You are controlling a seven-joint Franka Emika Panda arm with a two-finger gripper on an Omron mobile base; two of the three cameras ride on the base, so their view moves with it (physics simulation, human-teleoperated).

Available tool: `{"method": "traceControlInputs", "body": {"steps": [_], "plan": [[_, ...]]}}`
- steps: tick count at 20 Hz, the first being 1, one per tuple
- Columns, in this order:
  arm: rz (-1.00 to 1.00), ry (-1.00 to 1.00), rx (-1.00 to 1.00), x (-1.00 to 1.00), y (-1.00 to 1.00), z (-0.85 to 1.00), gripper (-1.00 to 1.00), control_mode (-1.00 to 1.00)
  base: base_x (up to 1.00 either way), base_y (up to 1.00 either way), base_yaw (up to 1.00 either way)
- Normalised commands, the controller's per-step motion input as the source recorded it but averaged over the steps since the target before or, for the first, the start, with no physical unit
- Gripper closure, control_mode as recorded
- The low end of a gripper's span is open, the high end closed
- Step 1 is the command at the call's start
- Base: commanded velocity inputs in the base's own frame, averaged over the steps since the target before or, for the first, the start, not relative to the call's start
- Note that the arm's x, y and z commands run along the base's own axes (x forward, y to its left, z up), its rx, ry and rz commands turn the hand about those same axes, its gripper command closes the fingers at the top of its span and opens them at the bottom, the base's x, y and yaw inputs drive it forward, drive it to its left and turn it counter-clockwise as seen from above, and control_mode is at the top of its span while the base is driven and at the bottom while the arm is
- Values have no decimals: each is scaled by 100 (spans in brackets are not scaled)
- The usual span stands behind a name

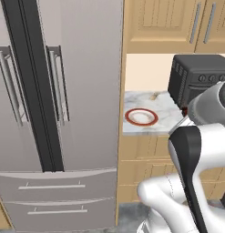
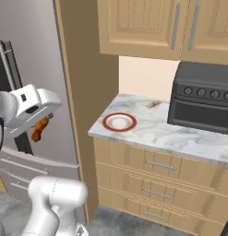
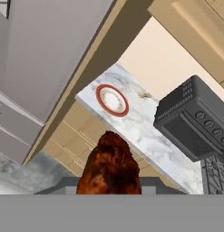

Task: Pick the chicken drumstick from the counter and place it in the microwave. Then turn on the microwave.

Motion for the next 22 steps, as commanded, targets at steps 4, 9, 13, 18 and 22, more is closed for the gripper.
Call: {"method": "traceControlInputs", "body": {"steps": [4, 9, 13, 18, 22], "plan": [[0, 0, 0, 0, 0, 0, 100, 100, -32, 55, -4], [0, 0, 0, 0, 0, 0, 100, 100, -10, 57, -8], [0, 0, 0, 0, 0, 0, 100, 100, -3, 61, -9], [0, 0, 0, 0, 0, 0, 100, 100, -4, 65, -10], [0, 0, 0, 0, 0, 0, 100, 100, -7, 66, -9]]}}
